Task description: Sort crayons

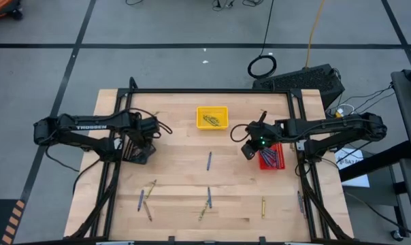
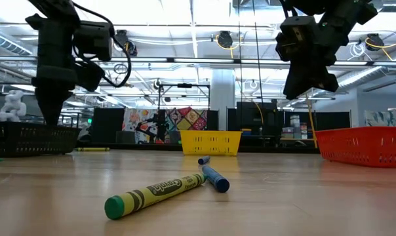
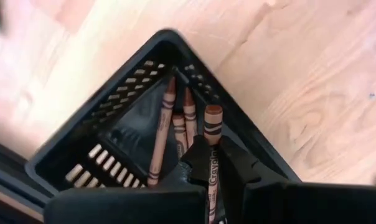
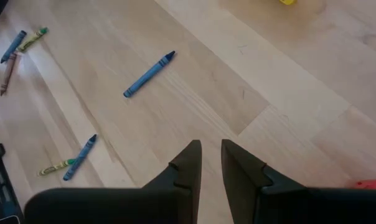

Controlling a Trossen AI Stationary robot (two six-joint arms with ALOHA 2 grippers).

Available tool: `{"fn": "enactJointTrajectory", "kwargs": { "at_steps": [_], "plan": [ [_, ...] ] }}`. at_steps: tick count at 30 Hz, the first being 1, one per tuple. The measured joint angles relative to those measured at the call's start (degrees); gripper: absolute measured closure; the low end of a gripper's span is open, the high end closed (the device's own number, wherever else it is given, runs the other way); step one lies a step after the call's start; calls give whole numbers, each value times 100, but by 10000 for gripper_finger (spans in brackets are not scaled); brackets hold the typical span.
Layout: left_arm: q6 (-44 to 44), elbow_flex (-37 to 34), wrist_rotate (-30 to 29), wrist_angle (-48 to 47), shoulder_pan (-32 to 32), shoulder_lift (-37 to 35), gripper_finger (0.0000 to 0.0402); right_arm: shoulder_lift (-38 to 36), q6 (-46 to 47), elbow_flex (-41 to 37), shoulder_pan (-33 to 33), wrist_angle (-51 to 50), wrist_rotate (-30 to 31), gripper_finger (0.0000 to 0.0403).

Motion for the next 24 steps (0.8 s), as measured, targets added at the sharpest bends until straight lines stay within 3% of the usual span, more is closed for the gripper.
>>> {"fn": "enactJointTrajectory", "kwargs": {
  "at_steps": [24],
  "plan": [
    [-59, -207, 59, 470, 0, 2, 388, 0, -295, -2, 0, -2, 4, 353]
  ]
}}
